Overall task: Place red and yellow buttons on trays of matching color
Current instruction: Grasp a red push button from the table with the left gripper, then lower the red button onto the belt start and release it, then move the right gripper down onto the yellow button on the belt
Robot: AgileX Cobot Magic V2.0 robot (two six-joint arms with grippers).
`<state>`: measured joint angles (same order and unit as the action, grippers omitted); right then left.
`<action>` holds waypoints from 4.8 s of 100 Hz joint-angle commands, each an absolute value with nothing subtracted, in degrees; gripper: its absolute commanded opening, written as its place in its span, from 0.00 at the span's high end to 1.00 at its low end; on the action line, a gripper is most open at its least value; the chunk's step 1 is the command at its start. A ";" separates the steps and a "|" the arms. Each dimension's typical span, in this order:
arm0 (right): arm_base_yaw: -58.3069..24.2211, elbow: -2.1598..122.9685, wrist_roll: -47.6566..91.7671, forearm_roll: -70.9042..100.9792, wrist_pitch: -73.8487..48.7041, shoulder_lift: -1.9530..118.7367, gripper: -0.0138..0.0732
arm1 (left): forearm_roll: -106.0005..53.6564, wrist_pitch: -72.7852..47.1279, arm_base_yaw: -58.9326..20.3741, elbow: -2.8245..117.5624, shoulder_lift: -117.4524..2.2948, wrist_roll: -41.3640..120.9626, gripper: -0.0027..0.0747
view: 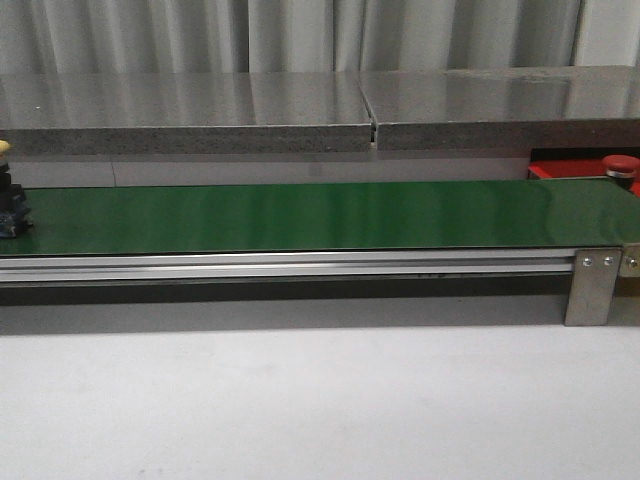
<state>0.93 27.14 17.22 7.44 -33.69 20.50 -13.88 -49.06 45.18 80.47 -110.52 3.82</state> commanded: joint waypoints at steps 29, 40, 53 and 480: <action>0.87 28.59 17.54 7.61 -29.72 20.88 0.92 | -15.03 -47.32 44.73 81.85 -106.88 3.90 0.63; 0.87 28.59 17.54 7.61 -29.72 20.88 0.92 | -14.54 -47.32 43.98 81.85 -104.62 3.90 0.63; 0.87 28.59 17.54 7.61 -29.72 20.88 0.92 | -14.40 -47.89 43.04 81.85 -100.67 3.90 0.63; 0.87 28.59 17.54 7.66 -29.09 20.88 0.92 | -22.47 -37.08 -3.87 37.43 -28.84 15.41 0.99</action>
<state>0.93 27.14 17.22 7.44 -33.69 20.50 -20.91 -40.53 -3.34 35.89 -28.70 15.48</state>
